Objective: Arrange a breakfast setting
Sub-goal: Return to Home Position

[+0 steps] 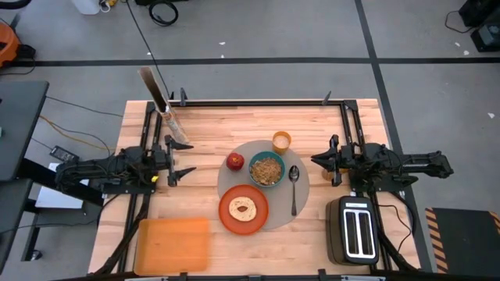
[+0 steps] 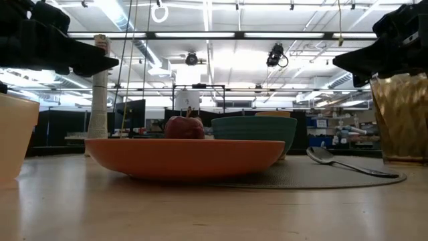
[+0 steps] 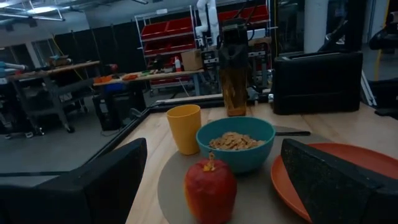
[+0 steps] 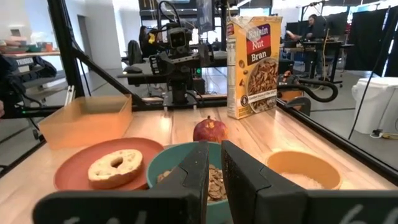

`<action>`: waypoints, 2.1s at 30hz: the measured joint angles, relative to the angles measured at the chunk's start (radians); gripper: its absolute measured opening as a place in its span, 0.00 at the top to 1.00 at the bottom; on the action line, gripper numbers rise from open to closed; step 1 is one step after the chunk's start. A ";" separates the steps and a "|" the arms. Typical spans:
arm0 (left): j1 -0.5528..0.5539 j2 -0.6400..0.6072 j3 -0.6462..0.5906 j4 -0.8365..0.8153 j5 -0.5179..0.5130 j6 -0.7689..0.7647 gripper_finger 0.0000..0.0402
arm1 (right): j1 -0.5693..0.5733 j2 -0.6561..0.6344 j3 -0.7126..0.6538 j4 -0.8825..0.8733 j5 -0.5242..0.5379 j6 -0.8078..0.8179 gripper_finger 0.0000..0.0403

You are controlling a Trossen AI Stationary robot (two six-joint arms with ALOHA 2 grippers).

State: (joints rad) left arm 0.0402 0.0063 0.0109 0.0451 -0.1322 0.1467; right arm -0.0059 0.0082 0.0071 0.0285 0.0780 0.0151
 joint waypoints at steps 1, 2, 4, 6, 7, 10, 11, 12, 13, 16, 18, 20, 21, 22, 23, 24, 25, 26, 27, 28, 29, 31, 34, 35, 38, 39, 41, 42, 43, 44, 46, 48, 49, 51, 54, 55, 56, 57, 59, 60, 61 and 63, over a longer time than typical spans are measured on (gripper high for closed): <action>0.000 0.000 0.000 -0.001 0.000 -0.003 0.05 | 0.000 0.000 0.000 0.000 0.000 0.000 0.88; 0.000 0.000 0.000 -0.002 0.000 -0.004 0.05 | 0.000 0.000 0.000 0.001 0.000 0.000 0.88; 0.000 0.000 0.000 -0.005 0.000 -0.004 0.05 | 0.000 0.000 0.000 0.006 -0.001 -0.004 0.88; 0.000 0.000 0.000 -0.007 0.000 -0.004 0.05 | 0.000 0.000 0.000 0.035 -0.006 -0.027 0.88; 0.000 0.000 0.000 -0.008 0.000 -0.004 0.05 | 0.000 0.000 0.000 0.055 -0.009 -0.045 0.88; 0.000 0.000 0.000 -0.010 0.000 -0.005 0.05 | 0.000 0.000 0.000 0.089 -0.008 -0.093 0.88; 0.000 0.000 -0.001 -0.010 0.000 -0.005 0.05 | 0.000 0.000 0.000 0.086 -0.005 -0.101 0.88; 0.000 0.000 -0.001 -0.010 0.000 -0.005 0.05 | 0.000 0.000 0.000 0.075 0.000 -0.103 0.88; 0.000 0.000 -0.001 -0.011 0.000 -0.005 0.05 | 0.000 0.000 0.000 0.059 0.004 -0.105 0.88; 0.000 0.000 -0.001 -0.011 0.000 -0.005 0.05 | 0.000 0.000 0.000 0.013 -0.003 -0.094 0.88; 0.000 0.000 -0.001 -0.011 0.000 -0.005 0.05 | 0.000 0.000 0.000 0.001 -0.021 -0.092 0.88; 0.000 0.000 -0.001 -0.011 0.000 -0.005 0.05 | 0.000 0.000 0.000 0.002 -0.026 -0.090 0.88; 0.000 0.000 -0.001 -0.011 0.000 -0.006 0.05 | 0.000 0.000 0.000 0.003 -0.026 -0.088 0.88; 0.000 0.000 -0.001 -0.011 0.000 -0.006 0.05 | 0.000 0.000 0.000 0.005 -0.026 -0.087 0.88; 0.000 0.000 -0.001 -0.011 0.000 -0.006 0.05 | 0.000 0.000 0.000 0.006 -0.026 -0.086 0.88; 0.000 0.000 -0.002 -0.011 0.003 -0.006 0.05 | 0.000 0.000 0.000 0.007 -0.026 -0.085 0.88; 0.000 0.000 -0.002 -0.011 0.012 -0.005 0.05 | 0.000 0.000 0.000 0.007 -0.026 -0.079 0.88; 0.000 0.000 -0.002 -0.011 0.022 -0.005 0.05 | 0.000 0.000 0.000 0.007 -0.026 -0.074 0.88; 0.000 0.000 -0.002 -0.012 0.030 -0.005 0.05 | 0.000 0.000 0.000 0.007 -0.026 -0.071 0.88; 0.000 0.000 -0.002 -0.012 0.030 -0.006 0.05 | 0.000 0.000 0.000 0.007 -0.026 -0.068 0.88; 0.000 0.000 -0.003 -0.012 0.030 -0.009 0.05 | 0.000 0.000 0.000 0.007 -0.026 -0.067 0.88; 0.000 0.000 -0.003 -0.012 0.031 -0.036 0.05 | 0.000 0.000 0.000 0.007 -0.026 -0.067 0.88; 0.000 0.000 -0.003 -0.004 0.033 -0.064 0.05 | 0.000 0.000 0.000 0.007 -0.027 -0.067 0.88; 0.000 0.000 -0.003 0.002 0.032 -0.064 0.05 | 0.000 0.000 0.000 0.007 -0.026 -0.068 0.88; 0.000 0.000 -0.004 0.015 0.032 -0.063 0.05 | 0.000 0.000 0.000 0.007 -0.026 -0.068 0.88; 0.000 0.000 -0.004 0.024 0.030 -0.064 0.05 | 0.000 0.000 0.000 0.007 -0.026 -0.068 0.88; 0.000 0.000 -0.004 0.035 0.030 -0.064 0.05 | 0.000 0.000 0.000 0.007 -0.027 -0.069 0.88; 0.000 0.000 -0.004 0.034 0.030 -0.064 0.05 | 0.000 0.000 0.000 0.007 -0.026 -0.069 0.88; 0.000 0.000 -0.004 0.035 0.030 -0.064 0.05 | 0.000 0.000 0.000 0.007 -0.027 -0.069 0.88; 0.000 0.000 -0.004 0.038 0.030 -0.064 0.05 | 0.000 0.000 0.000 0.007 -0.027 -0.069 0.88; 0.000 0.000 -0.004 0.039 0.030 -0.064 0.05 | 0.000 0.000 0.000 0.007 -0.027 -0.069 0.88; 0.000 0.000 -0.004 0.041 0.030 -0.064 0.05 | 0.000 0.000 0.000 0.007 -0.027 -0.070 0.88; 0.000 0.000 -0.004 0.042 0.031 -0.064 0.05 | 0.000 0.000 0.000 0.007 -0.027 -0.070 0.88; 0.000 0.000 -0.004 0.044 0.031 -0.065 0.05 | 0.000 0.000 0.000 0.007 -0.027 -0.070 0.88; 0.000 0.000 -0.004 0.045 0.031 -0.065 0.05 | 0.000 0.000 0.000 0.007 -0.027 -0.070 0.88; 0.000 0.000 -0.004 0.045 0.031 -0.065 0.05 | 0.000 0.000 0.000 0.007 -0.027 -0.070 0.88; 0.000 0.000 -0.004 0.045 0.031 -0.065 0.05 | 0.000 0.000 0.000 0.007 -0.027 -0.070 0.88; 0.000 0.000 -0.004 0.046 0.032 -0.065 0.05 | 0.000 0.000 0.000 0.007 -0.027 -0.070 0.88; 0.000 0.000 -0.004 0.046 0.032 -0.065 0.05 | 0.000 0.000 0.000 0.007 -0.027 -0.070 0.88; 0.000 0.000 -0.004 0.046 0.032 -0.065 0.05 | 0.000 0.000 0.000 0.007 -0.027 -0.070 0.88; 0.000 0.000 -0.004 0.046 0.032 -0.065 0.05 | 0.000 0.000 0.000 0.007 -0.027 -0.070 0.88; 0.000 0.000 -0.003 0.046 0.032 -0.065 0.05 | 0.000 0.000 0.000 0.007 -0.027 -0.070 0.88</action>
State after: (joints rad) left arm 0.0406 0.0063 0.0074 0.0915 -0.1005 0.0814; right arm -0.0059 0.0082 0.0067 0.0353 0.0513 -0.0551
